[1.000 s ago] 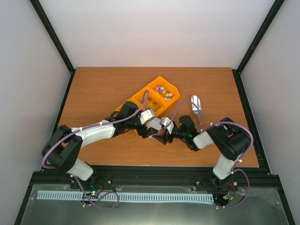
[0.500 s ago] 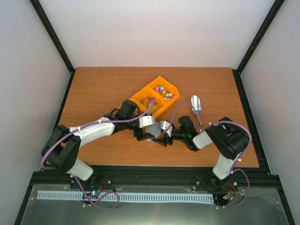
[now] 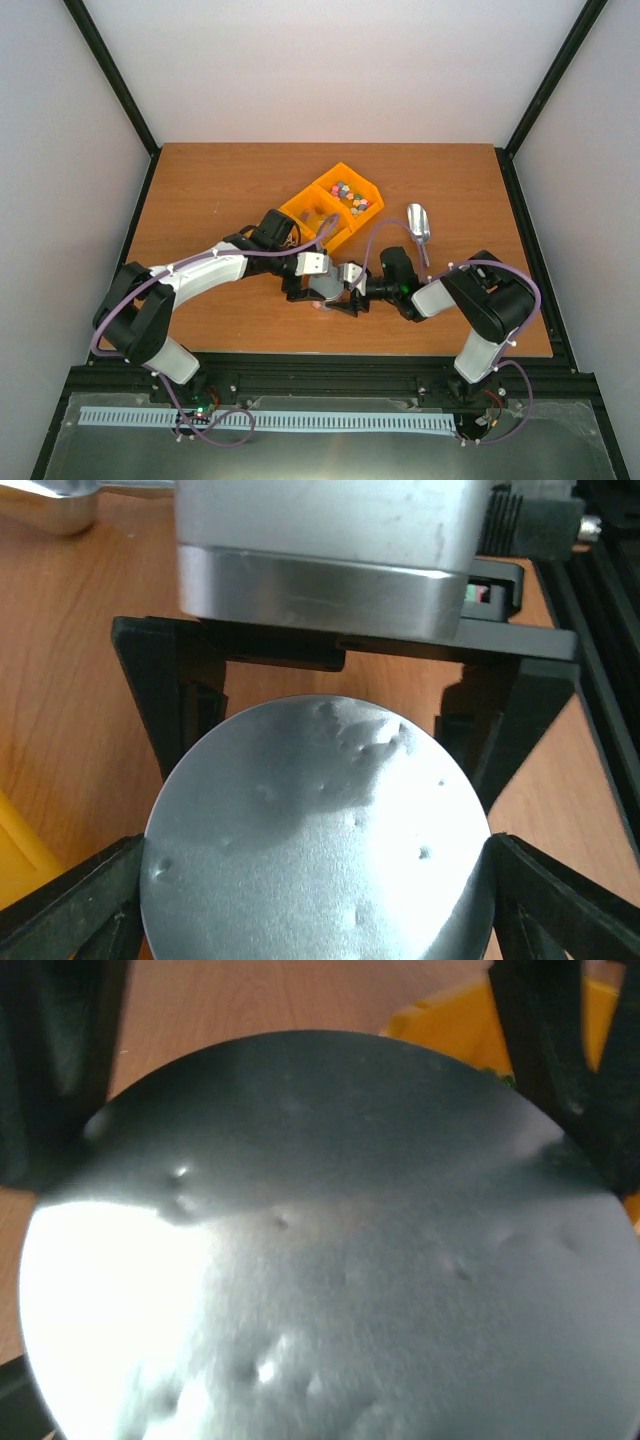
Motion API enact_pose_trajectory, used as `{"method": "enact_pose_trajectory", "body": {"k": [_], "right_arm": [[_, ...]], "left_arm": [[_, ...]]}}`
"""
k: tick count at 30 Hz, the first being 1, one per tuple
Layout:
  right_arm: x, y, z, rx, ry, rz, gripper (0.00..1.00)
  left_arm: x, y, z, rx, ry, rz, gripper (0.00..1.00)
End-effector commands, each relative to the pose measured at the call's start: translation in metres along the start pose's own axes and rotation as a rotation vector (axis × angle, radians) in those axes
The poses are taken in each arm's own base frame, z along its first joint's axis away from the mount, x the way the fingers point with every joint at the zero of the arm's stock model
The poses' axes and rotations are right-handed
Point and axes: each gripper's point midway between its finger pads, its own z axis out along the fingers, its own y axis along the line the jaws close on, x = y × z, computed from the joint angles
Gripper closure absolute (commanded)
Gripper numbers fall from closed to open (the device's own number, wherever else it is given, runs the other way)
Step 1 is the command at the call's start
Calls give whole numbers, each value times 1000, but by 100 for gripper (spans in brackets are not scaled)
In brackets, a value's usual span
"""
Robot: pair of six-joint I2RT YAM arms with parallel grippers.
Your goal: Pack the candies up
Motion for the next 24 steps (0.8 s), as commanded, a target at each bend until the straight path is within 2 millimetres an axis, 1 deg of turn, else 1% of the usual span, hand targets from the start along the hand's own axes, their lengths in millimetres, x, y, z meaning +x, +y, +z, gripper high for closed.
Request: {"method": "enact_pose_trajectory", "body": {"k": [1,3,5,6,8,10,12,16,20,24], "right_arm": [[-20,-30,-6,127,-28,36,2],[-19,-30,-8,143,-28,64,1],[-14,-31,-10,166,-18,95,0],[-12,-32,-10,178,-13,109,0],[-7,-39,-10,221,-3,143,0],[-3,-45,-9,252,9,169,1],[1,-48,-7,263,21,175,6],[6,-48,-5,257,37,141,30],[4,-38,-4,205,22,113,42],[-3,-26,-2,131,-7,74,47]], "left_arm": [[-7,16,8,-94,-74,-184,39],[-5,35,5,-208,-88,-278,38],[-6,49,2,-284,-110,-356,39],[-6,53,1,-303,-120,-382,38],[-7,53,0,-318,-140,-407,39],[-10,50,1,-321,-144,-399,38],[-12,45,4,-306,-141,-395,39],[-12,31,5,-249,-138,-354,39],[-13,10,7,-144,-123,-249,41],[-14,-13,9,-14,-104,-152,42]]}}
